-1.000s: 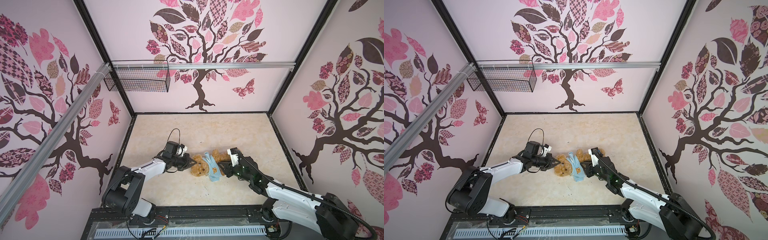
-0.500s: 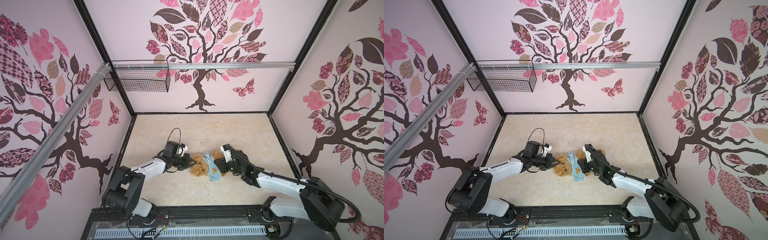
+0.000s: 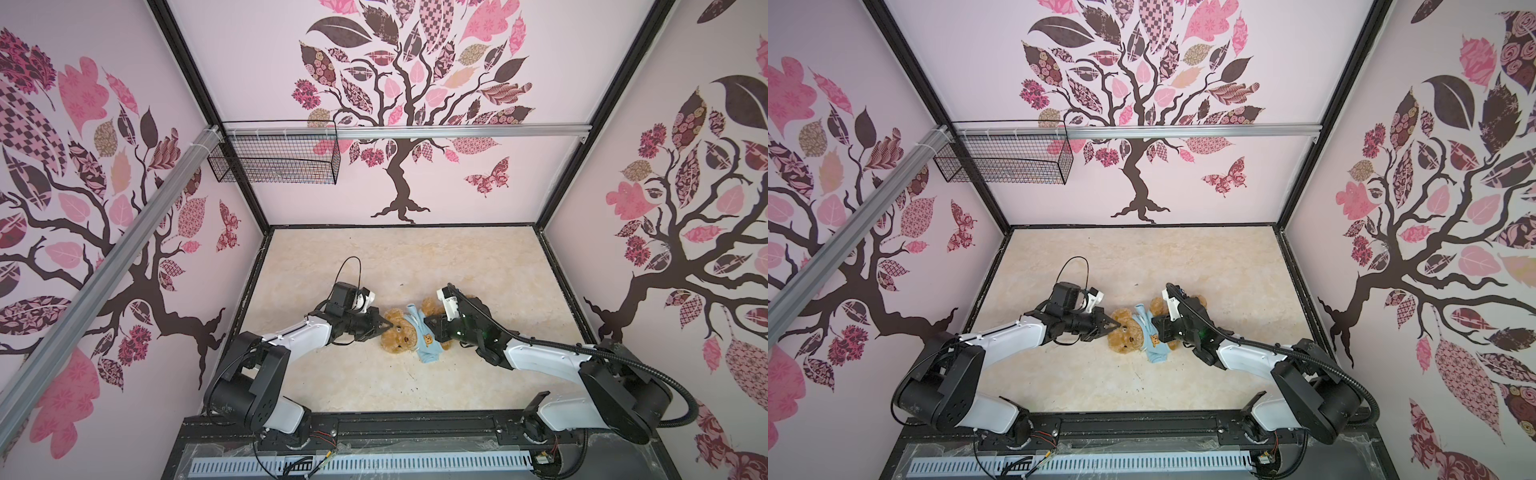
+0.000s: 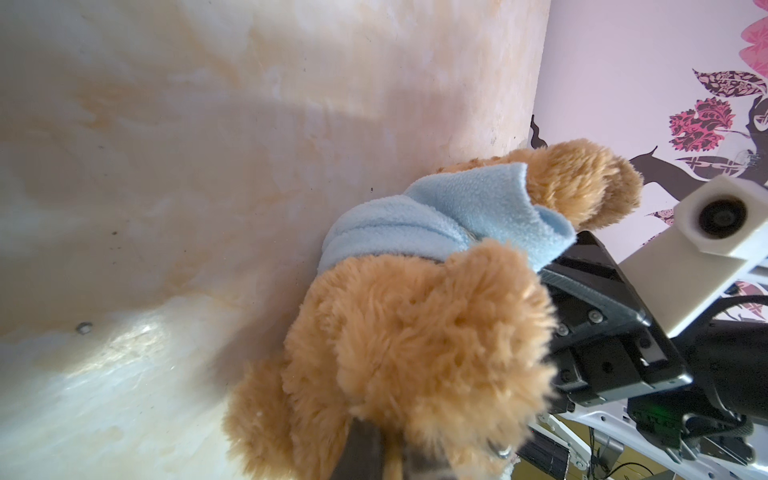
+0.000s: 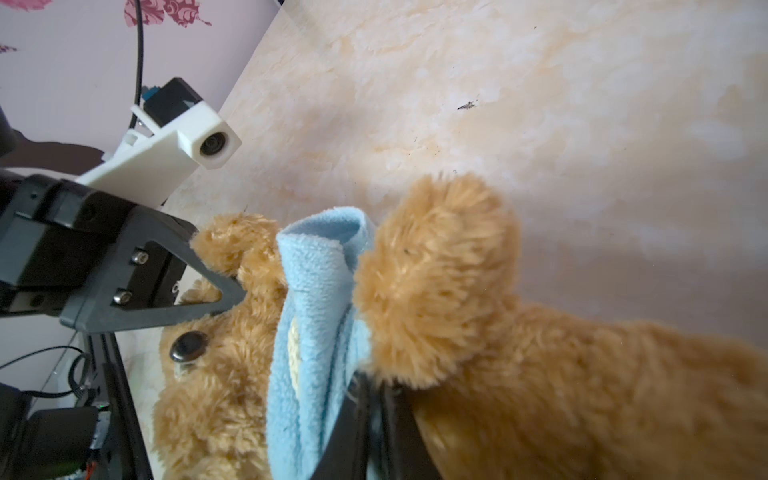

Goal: Dress the teddy bear

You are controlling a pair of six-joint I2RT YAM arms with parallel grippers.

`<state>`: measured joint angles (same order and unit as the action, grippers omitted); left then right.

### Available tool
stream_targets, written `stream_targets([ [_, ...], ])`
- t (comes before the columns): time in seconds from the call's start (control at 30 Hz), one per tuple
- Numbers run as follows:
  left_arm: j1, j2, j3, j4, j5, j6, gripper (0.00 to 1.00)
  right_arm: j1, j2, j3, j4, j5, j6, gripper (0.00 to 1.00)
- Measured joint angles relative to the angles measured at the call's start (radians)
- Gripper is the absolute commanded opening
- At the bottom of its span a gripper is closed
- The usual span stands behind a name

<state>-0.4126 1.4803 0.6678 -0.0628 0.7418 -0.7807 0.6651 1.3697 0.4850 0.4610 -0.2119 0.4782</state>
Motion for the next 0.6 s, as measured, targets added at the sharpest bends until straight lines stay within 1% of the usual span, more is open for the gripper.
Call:
stream_targets([
  [0.1, 0.000, 0.000, 0.003, -0.012, -0.012, 0.003, 0.00, 0.000, -0.001, 0.000, 0.007, 0.007, 0.021, 0.00],
  [0.17, -0.003, -0.005, 0.013, -0.040, -0.042, 0.011, 0.00, -0.002, -0.009, 0.000, 0.001, 0.025, 0.035, 0.00],
  [0.27, -0.014, -0.031, 0.021, -0.079, -0.098, 0.033, 0.00, -0.016, -0.067, -0.010, -0.031, 0.055, 0.063, 0.00],
  [0.43, -0.047, -0.072, 0.051, -0.105, -0.167, 0.082, 0.00, -0.058, -0.209, -0.033, -0.081, 0.075, 0.098, 0.00],
  [0.5, -0.050, -0.080, 0.053, -0.105, -0.185, 0.093, 0.00, -0.079, -0.234, -0.037, -0.096, 0.081, 0.106, 0.00],
  [0.6, -0.044, -0.081, 0.050, -0.143, -0.226, 0.101, 0.00, -0.141, -0.247, -0.041, -0.122, 0.109, 0.114, 0.00],
])
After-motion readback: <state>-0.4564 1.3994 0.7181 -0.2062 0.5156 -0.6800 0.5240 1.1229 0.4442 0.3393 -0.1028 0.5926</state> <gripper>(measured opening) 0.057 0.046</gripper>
